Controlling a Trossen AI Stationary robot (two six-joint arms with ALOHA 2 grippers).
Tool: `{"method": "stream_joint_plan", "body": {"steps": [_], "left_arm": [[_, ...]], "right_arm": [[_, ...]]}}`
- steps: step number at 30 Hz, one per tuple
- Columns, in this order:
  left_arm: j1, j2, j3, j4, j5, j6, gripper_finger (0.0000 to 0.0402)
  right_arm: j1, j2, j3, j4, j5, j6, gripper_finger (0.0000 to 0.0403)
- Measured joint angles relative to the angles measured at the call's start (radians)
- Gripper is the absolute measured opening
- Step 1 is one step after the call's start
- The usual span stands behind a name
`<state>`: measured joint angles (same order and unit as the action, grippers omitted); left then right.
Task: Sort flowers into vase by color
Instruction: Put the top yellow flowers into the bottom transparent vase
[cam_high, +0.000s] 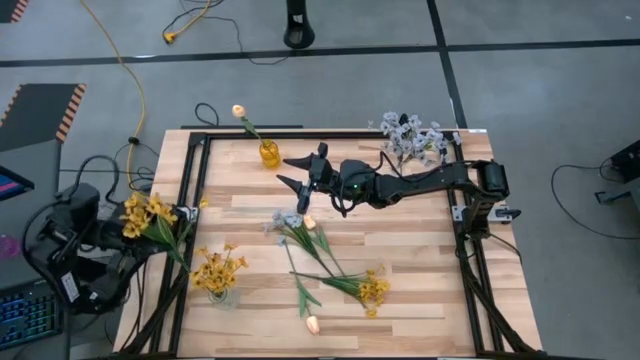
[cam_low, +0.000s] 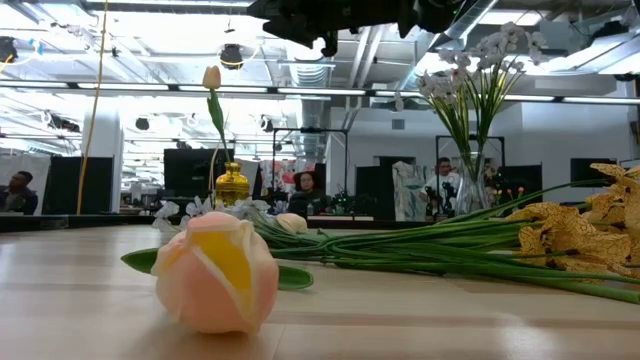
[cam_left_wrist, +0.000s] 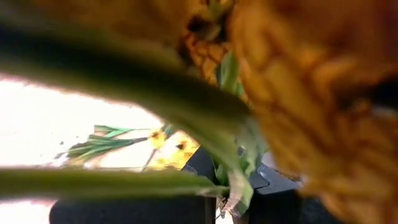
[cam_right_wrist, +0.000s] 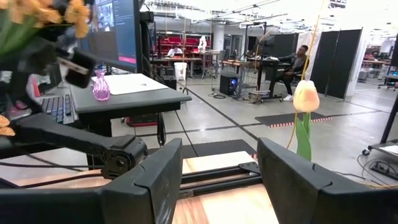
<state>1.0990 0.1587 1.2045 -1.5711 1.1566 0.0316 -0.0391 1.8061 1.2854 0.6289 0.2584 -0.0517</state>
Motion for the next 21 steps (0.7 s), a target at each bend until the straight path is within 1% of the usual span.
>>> {"method": "stream_joint_plan", "body": {"steps": [5, 8, 10, 14, 18, 21], "left_arm": [[-0.084, 0.104, 0.0, 0.0, -0.122, 0.091, 0.0002], [-0.128, 0.178, 0.0, 0.0, -0.182, 0.152, 0.0002], [-0.148, 0.226, 0.0, 0.004, -0.222, 0.187, 0.0002], [-0.169, 0.305, 0.004, 0.043, -0.227, 0.253, 0.0002], [-0.176, 0.358, 0.033, 0.099, -0.253, 0.276, 0.0002], [-0.176, 0.381, 0.039, 0.158, -0.258, 0.273, 0.0002]], "right_arm": [[0.01, 0.0, 0.013, 0.001, -0.003, 0.001, 0.0234], [0.014, 0.0, 0.038, 0.005, -0.048, 0.006, 0.0234], [0.015, 0.0, 0.056, 0.004, -0.09, 0.058, 0.0234], [0.014, 0.0, 0.083, -0.005, -0.133, 0.182, 0.0234], [0.014, -0.001, 0.084, -0.016, -0.143, 0.236, 0.0234], [0.018, -0.001, 0.084, -0.018, -0.184, 0.275, 0.0234]]}}
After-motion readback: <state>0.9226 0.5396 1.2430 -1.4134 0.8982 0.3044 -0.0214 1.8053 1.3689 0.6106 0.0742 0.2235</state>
